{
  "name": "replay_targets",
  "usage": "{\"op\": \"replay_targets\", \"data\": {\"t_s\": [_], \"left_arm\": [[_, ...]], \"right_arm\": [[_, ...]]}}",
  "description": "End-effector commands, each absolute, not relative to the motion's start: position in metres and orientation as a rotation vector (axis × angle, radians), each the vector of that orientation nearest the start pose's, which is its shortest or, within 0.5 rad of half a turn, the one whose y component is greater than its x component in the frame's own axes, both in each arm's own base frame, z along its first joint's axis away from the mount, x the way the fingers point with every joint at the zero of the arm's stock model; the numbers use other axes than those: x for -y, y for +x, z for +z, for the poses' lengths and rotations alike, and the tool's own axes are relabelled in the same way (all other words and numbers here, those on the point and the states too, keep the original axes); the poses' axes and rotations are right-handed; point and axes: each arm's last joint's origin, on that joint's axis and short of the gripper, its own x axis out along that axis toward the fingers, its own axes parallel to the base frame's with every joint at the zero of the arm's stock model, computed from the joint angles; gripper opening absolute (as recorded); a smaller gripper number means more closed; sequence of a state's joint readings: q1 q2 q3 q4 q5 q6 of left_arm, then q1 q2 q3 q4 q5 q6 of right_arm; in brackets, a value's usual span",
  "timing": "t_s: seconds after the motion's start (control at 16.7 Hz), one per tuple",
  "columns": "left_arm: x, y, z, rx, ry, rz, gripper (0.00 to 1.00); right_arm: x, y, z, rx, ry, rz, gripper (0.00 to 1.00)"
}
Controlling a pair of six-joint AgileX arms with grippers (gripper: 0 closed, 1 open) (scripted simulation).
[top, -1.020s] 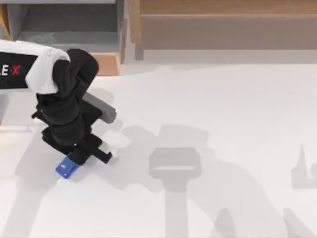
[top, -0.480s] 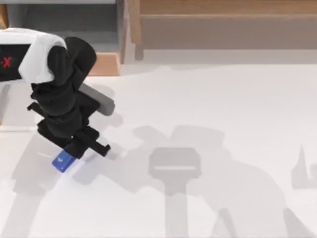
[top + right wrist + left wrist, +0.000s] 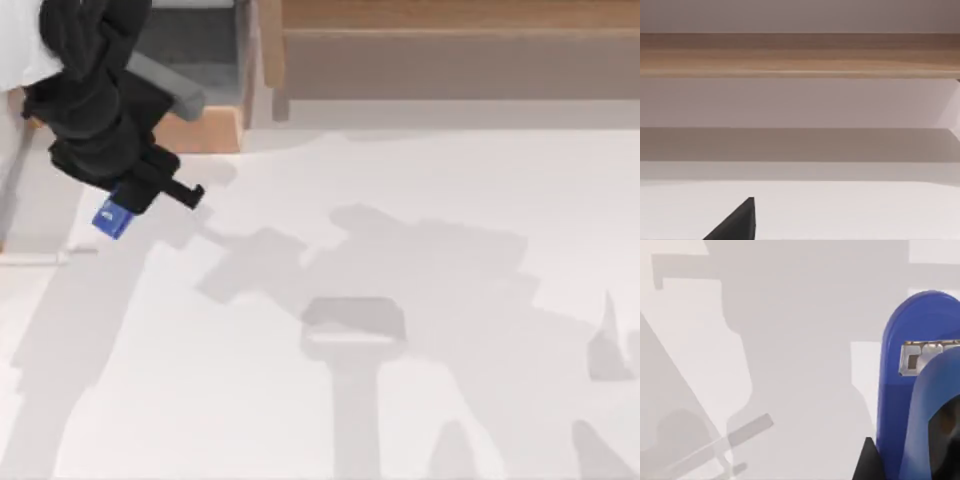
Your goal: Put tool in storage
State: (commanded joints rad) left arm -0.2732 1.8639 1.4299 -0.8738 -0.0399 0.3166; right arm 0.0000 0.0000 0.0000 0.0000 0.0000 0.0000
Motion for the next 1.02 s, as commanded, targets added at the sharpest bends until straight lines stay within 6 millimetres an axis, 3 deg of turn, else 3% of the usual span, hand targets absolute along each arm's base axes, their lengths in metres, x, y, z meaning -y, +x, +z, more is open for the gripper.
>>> {"op": "replay_targets", "data": {"t_s": [0.3,0.42,0.54,0.66,0.78,1.02], "left_arm": [[0.037,0.401,0.314,-0.972,0.423,-0.186,0.0],[0.005,0.41,0.343,-0.919,0.4,-0.096,0.0],[-0.03,0.42,0.357,-0.919,0.369,-0.021,0.0],[-0.066,0.432,0.353,-0.966,0.329,0.036,0.0],[-0.102,0.443,0.334,-1.053,0.274,0.073,0.0],[-0.161,0.464,0.255,-1.31,0.128,0.075,0.0]], "right_arm": [[0.001,0.106,0.16,0.0,0.0,0.0,1.0],[0.001,0.106,0.16,0.0,0.0,0.0,1.0],[0.001,0.106,0.16,0.0,0.0,0.0,1.0],[0.001,0.106,0.16,0.0,0.0,0.0,1.0],[0.001,0.106,0.16,0.0,0.0,0.0,1.0],[0.001,0.106,0.16,0.0,0.0,0.0,1.0]]}}
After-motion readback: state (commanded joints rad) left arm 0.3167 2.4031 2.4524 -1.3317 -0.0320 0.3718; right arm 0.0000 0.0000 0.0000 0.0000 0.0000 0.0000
